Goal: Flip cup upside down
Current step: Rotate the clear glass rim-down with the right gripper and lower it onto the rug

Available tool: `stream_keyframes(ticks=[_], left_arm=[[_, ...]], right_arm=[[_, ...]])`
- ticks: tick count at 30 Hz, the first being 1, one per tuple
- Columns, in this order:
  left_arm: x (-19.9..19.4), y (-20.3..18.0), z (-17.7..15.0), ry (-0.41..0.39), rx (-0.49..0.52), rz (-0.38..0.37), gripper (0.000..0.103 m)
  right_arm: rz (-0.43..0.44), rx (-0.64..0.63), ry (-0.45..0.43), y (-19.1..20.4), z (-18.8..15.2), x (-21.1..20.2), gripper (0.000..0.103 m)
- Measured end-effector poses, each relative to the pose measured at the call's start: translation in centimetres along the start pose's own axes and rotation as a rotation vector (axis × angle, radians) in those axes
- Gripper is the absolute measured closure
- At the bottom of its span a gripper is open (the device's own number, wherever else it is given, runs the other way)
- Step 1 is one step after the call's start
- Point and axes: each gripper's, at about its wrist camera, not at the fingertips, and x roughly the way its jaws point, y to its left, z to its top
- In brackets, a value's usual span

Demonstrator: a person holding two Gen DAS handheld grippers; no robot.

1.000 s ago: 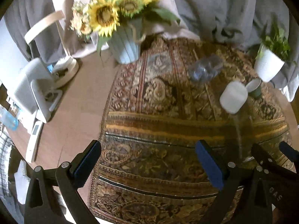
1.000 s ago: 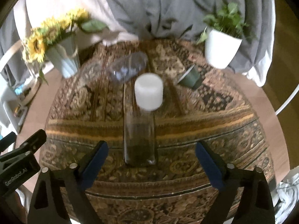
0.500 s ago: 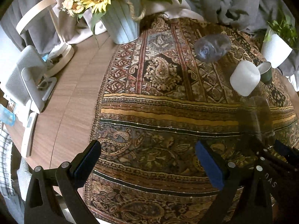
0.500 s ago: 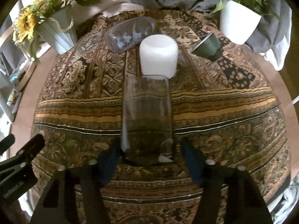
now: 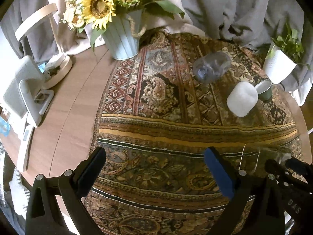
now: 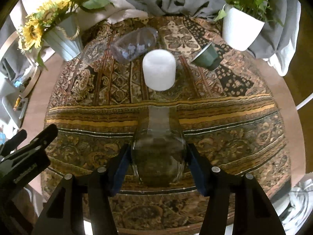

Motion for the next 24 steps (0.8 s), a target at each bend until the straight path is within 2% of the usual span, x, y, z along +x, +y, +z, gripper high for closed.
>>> stream_keyframes(ticks=[4,15,17,19,24], left_arm=[[-0.2,0.1,0.2,-0.007,-0.003,-0.001,0.000],[-0.2,-0.2,-0.2,0.001,0.015,0.007,0.000],[-0.6,-0.2,-0.2,-0.009,0.017,0.012,0.000],[-0.9,-0.4,-0.2,-0.018,0.019,0.014,0.000],[-2.6,-0.8,-0.4,-0.052,0.023,0.011,0.000]], right_arm=[[0.002,0.004,0.020,0.0,0.6,1.0,0.045],[-0.017,-0.028,-0.012,0.5,0.6,1.3,0.045],[-0.002,-0.019,-0.029,0.4,0.7,1.1,0.039],[-0.002,-0.011,-0.057,0.2,0.7,0.7,0.028],[0.021,-0.003,-0.129,-0.4,0.2,-1.6,0.024]])
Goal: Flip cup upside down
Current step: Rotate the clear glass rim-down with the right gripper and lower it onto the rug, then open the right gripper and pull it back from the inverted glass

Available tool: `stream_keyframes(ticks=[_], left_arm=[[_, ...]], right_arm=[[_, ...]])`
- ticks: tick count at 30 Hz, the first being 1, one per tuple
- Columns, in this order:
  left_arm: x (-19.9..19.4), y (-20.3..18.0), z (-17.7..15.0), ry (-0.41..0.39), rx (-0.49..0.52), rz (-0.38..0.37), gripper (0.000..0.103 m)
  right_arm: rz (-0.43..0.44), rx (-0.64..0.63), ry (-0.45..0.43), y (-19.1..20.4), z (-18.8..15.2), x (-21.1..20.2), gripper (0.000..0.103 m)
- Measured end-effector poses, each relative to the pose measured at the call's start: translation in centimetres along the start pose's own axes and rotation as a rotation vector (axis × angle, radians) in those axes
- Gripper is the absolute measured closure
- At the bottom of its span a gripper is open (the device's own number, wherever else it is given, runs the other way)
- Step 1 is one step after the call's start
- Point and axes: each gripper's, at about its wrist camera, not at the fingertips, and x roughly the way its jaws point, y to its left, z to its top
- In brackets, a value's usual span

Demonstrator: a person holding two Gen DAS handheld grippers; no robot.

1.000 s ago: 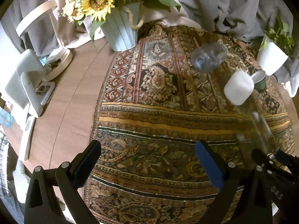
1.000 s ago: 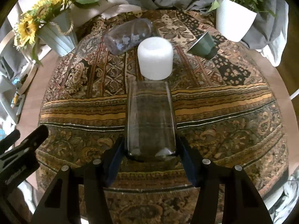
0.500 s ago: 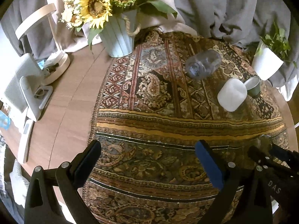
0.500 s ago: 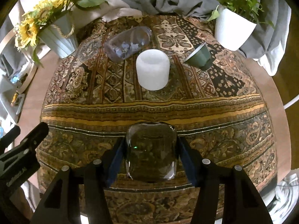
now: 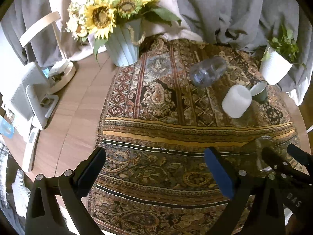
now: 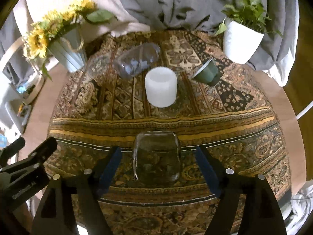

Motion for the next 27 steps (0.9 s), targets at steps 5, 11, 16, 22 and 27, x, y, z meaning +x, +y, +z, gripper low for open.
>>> stream_keyframes(ticks=[5,11,16,22,27], left_arm=[[-2.8,-0.7,-0.2,-0.049,0.004,-0.017,0.000],[-6.7,-2.2,-0.6,-0.128,0.045,-0.010,0.000],[-9.1,-2.9,-1.0,-0.179,0.041,0.004,0.000],[-11.2,-3.8,-1.7,-0.230,0.038,0.021,0.000],[-12.7,-4.8,-2.2,-0.272,0.052,0.020,0.000]], right_arm=[[0.003,0.011,-0.118,-0.8,-0.7,-4.2,0.021],[-0.010,0.026,-0.229,-2.5,-1.3,-8.7,0.017],[0.002,0.034,-0.269,-3.7,-1.9,-11.0,0.017],[0.015,0.021,-0.317,-4.7,-2.9,-13.2,0.016],[0.009,0.016,-0.363,-5.6,-3.5,-14.5,0.016]])
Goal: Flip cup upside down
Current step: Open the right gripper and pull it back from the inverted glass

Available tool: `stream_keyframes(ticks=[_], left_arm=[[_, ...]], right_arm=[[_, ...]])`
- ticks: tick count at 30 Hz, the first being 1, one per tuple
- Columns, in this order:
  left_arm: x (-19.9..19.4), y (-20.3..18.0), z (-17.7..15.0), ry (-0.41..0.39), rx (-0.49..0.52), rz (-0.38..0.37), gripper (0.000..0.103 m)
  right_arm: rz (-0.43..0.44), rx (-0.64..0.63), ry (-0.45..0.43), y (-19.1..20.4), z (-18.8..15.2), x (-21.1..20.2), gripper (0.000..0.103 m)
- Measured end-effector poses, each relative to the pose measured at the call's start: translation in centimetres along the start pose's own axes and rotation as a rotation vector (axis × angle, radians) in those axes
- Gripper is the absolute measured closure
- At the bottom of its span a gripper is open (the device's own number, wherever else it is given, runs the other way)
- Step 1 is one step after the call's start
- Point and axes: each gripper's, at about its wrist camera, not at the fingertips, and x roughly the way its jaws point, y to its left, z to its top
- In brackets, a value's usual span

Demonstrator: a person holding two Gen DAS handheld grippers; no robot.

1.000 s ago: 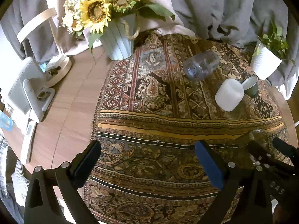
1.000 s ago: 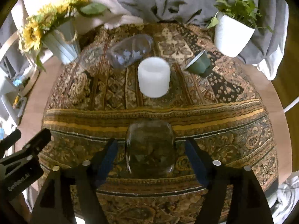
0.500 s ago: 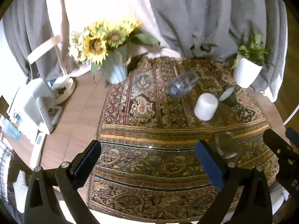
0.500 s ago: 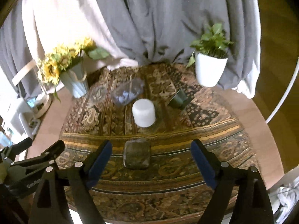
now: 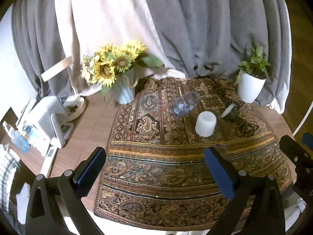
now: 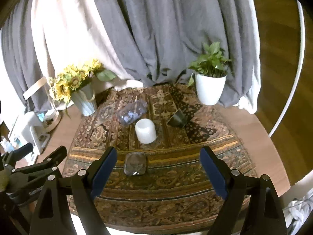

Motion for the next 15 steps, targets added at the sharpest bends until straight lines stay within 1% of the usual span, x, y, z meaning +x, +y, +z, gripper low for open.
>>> stream_keyframes(ticks=[9,15], left_arm=[[-1.6,-0.7,0.1,-0.051,-0.011,-0.005,0.000],[-1.8,-0.9,0.1,-0.052,-0.015,-0.013,0.000]], right_arm=[[-0.007,0.002,-0.052,-1.0,0.3,-1.7,0.015],[-0.016,-0.003,-0.068,-1.3,0.3,-2.1,0.015]])
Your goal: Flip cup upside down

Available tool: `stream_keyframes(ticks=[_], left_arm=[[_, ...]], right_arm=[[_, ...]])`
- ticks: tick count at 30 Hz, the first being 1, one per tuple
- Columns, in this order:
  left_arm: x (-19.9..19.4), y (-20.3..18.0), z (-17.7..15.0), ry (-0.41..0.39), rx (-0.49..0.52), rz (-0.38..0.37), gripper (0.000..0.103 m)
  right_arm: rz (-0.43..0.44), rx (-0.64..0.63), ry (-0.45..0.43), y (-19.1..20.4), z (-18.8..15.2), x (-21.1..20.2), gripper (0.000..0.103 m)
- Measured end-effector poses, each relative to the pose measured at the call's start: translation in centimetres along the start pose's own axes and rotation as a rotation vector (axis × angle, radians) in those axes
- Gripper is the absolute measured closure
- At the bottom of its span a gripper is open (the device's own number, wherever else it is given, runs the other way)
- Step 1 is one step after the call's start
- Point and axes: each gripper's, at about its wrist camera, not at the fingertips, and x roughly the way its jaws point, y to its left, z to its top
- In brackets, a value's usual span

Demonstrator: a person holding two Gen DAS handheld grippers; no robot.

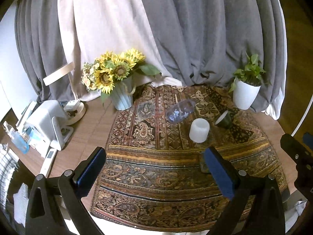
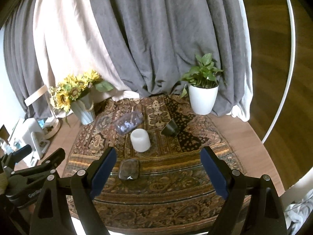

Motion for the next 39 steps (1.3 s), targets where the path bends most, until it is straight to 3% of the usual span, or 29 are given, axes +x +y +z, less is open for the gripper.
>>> stream_keyframes(ticks=[39], left_arm=[[-1.0,0.1,0.8,-0.063,-0.008,-0.016,0.000]], right_arm=[[-0.002,0.004,-0.029,0.1,0.1,-0.6,0.015]])
